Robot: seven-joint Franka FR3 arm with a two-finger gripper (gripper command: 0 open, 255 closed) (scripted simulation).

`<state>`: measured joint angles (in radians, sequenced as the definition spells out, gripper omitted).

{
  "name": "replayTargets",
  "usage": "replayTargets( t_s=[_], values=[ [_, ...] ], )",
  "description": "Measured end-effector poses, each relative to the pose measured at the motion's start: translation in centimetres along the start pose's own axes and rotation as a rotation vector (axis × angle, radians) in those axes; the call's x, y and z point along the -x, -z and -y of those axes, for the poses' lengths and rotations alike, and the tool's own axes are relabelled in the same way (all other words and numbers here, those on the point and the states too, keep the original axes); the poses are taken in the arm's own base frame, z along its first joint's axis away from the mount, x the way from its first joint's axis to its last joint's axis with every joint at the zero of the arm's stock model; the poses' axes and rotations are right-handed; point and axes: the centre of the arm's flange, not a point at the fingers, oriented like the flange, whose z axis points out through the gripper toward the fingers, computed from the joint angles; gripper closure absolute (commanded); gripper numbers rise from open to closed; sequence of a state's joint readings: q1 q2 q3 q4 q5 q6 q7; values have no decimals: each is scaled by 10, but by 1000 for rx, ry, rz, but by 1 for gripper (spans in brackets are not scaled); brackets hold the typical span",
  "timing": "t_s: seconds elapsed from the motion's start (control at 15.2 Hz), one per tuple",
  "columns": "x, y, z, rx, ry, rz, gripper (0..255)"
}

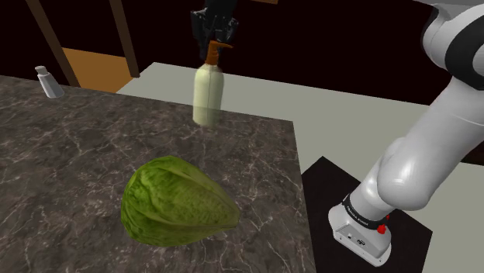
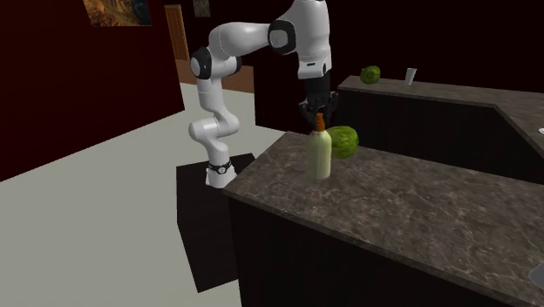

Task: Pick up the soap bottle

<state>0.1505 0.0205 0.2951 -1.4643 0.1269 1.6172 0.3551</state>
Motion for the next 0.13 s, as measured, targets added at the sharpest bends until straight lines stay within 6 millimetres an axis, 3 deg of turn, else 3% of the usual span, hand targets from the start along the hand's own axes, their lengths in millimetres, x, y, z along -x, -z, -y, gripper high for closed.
replayTargets(
  t_s=[0.13],
  values=[
    [0,9,2,0,0,0,255]
  ],
)
